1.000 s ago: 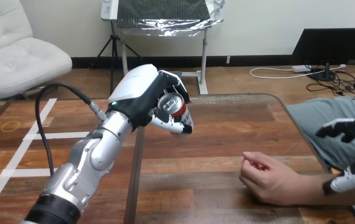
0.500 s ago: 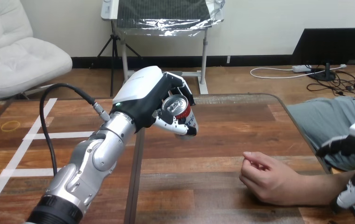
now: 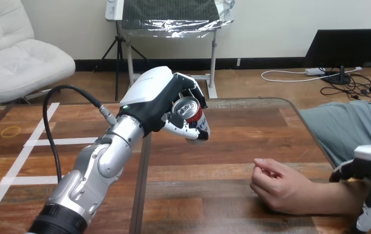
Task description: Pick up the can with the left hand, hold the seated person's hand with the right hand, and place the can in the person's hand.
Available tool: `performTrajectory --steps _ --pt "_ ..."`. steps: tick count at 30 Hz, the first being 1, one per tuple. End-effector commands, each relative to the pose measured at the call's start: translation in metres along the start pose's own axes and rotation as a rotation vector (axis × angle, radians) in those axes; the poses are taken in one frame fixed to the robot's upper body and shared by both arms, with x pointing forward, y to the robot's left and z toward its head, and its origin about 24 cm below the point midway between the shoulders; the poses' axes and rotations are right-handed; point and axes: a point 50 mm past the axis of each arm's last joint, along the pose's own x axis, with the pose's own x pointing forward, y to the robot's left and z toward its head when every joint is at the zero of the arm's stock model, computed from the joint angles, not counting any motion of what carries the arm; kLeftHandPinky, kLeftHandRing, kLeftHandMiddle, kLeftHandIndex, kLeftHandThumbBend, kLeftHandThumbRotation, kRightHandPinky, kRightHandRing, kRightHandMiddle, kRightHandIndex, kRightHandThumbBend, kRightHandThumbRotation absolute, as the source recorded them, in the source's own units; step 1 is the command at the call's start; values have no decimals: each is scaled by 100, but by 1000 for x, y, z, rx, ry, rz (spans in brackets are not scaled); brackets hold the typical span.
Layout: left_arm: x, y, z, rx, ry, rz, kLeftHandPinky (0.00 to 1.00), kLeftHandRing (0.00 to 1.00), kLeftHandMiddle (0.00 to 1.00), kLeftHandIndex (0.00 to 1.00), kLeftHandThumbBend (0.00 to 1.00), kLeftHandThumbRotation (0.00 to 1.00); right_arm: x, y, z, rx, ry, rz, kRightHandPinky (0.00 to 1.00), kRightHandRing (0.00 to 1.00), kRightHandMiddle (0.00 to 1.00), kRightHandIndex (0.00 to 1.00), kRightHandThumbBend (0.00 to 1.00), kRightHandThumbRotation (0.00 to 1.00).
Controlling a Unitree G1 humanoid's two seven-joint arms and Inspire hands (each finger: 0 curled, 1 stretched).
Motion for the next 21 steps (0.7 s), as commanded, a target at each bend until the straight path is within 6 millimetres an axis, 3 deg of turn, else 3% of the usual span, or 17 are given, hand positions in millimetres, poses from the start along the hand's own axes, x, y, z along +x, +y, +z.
performTrajectory --steps 1,21 --pt "5 19 13 0 -54 79 34 39 46 47 66 0 -1 -23 -1 -86 25 -49 91 92 91 87 82 1" --pt "3 18 9 -5 -36 69 34 39 46 47 66 0 20 -19 7 -172 13 7 92 93 92 87 79 6"
